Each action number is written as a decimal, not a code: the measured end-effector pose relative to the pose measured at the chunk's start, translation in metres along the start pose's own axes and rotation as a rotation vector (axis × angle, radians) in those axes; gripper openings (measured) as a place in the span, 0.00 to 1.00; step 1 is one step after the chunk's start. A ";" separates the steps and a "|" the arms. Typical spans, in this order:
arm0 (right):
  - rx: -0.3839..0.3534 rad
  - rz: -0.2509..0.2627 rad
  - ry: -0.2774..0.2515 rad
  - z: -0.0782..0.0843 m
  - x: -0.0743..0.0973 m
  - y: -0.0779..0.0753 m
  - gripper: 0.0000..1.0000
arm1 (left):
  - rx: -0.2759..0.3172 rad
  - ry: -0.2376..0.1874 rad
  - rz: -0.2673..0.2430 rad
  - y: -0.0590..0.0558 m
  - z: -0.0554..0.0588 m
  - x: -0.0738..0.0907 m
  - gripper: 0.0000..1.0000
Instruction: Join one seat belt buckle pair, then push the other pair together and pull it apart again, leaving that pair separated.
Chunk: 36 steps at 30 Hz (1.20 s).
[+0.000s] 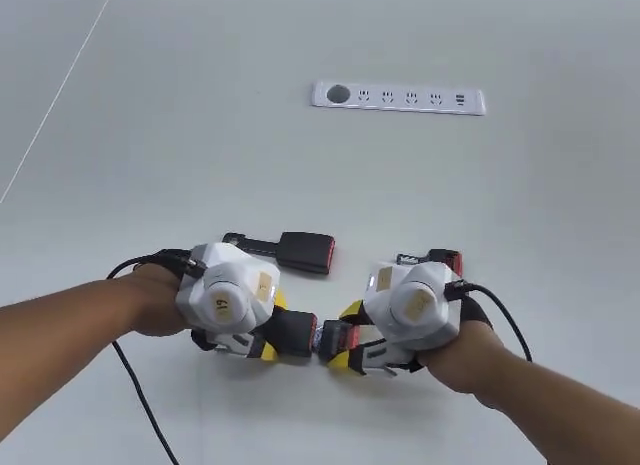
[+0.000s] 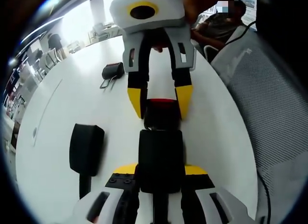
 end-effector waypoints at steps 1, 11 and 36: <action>0.000 0.001 0.000 0.000 0.000 0.000 0.32 | -0.002 -0.001 0.003 0.000 0.000 0.000 0.33; 0.013 0.002 0.021 -0.001 0.001 0.000 0.32 | -0.012 -0.017 0.009 0.001 0.002 0.001 0.34; 0.044 0.060 -0.074 0.000 0.006 0.002 0.32 | 0.023 -0.115 0.008 0.003 0.003 0.007 0.33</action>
Point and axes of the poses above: the centre of the closed fingertips' face, and the gripper's own axes: x roughly backward along the fingers, y roughly to its left, z roughly out of its underside, the point moved 3 cm from there along x, roughly backward along the fingers, and after that the axes turned 6 degrees about -x, right-handed, at the moved point
